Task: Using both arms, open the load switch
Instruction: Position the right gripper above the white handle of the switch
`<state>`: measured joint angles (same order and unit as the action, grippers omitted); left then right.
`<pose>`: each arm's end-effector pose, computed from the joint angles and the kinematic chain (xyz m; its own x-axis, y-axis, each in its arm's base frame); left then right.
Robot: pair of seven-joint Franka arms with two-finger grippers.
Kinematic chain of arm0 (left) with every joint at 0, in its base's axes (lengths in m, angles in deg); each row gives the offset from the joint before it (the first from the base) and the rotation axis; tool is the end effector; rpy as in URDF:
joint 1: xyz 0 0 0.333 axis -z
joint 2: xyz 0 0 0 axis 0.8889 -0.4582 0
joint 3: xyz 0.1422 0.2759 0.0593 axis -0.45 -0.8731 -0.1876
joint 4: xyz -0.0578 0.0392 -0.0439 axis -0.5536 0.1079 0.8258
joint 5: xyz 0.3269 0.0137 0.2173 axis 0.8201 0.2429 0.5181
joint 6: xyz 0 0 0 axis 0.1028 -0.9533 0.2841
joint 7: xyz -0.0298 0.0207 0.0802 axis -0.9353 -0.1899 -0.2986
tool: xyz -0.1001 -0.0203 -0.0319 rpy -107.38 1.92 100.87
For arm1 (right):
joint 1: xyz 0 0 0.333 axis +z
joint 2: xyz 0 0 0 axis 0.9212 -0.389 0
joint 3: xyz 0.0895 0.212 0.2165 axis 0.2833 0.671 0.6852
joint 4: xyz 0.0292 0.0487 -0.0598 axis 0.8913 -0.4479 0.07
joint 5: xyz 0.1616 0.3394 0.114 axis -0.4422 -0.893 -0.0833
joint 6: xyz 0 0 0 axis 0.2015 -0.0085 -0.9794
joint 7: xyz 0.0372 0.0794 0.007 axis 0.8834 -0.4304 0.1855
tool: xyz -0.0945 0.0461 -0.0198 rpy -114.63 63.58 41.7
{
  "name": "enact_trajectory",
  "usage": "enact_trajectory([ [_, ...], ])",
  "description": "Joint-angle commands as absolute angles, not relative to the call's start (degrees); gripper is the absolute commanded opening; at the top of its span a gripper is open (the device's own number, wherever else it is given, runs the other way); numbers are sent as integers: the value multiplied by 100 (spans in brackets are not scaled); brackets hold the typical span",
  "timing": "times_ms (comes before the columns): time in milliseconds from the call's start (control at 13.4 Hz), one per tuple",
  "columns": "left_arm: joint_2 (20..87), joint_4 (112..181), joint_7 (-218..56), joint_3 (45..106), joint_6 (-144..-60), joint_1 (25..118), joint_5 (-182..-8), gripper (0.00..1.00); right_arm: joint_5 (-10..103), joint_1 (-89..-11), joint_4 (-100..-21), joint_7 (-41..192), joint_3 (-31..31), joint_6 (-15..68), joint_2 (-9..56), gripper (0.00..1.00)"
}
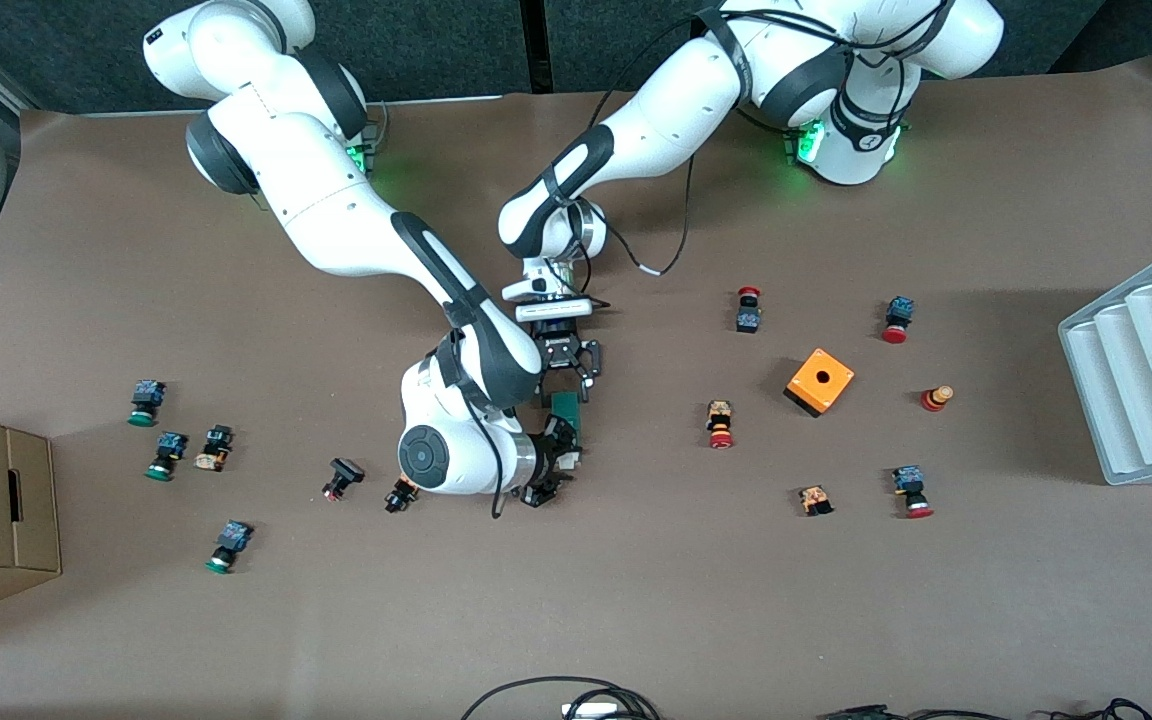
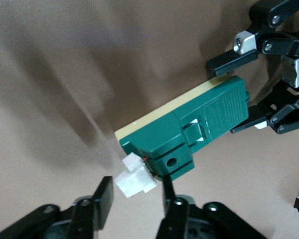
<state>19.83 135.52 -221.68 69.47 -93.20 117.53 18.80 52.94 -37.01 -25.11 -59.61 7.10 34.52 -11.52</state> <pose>0.3430 -0.5765 0.0530 0.2838 0.0866 0.9550 0.1266 -0.9906 0.0522 0.6524 0.4190 0.1962 -0.4607 -0.8299 -0.3145 -0.8736 0.3615 0.3257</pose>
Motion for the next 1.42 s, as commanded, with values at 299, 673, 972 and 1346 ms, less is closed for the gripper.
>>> enact_trajectory([
  [299, 1942, 13597, -22288, 6925, -9275, 11705, 1941, 75, 5177, -3652, -2267, -5967, 719, 3447, -1293, 38],
  [673, 1942, 13597, -22288, 6925, -9284, 11705, 1941, 75, 5177, -3643, -2302, -5976, 719, 3420, -1257, 37],
  [972, 1942, 13588, -22288, 6925, -9293, 11705, 1941, 75, 5194, -3643, -2337, -5976, 719, 3394, -1231, 31],
  [1346, 1942, 13597, -22288, 6925, -9293, 11705, 1941, 75, 5203, -3643, -2346, -5950, 719, 3271, -1170, 31],
])
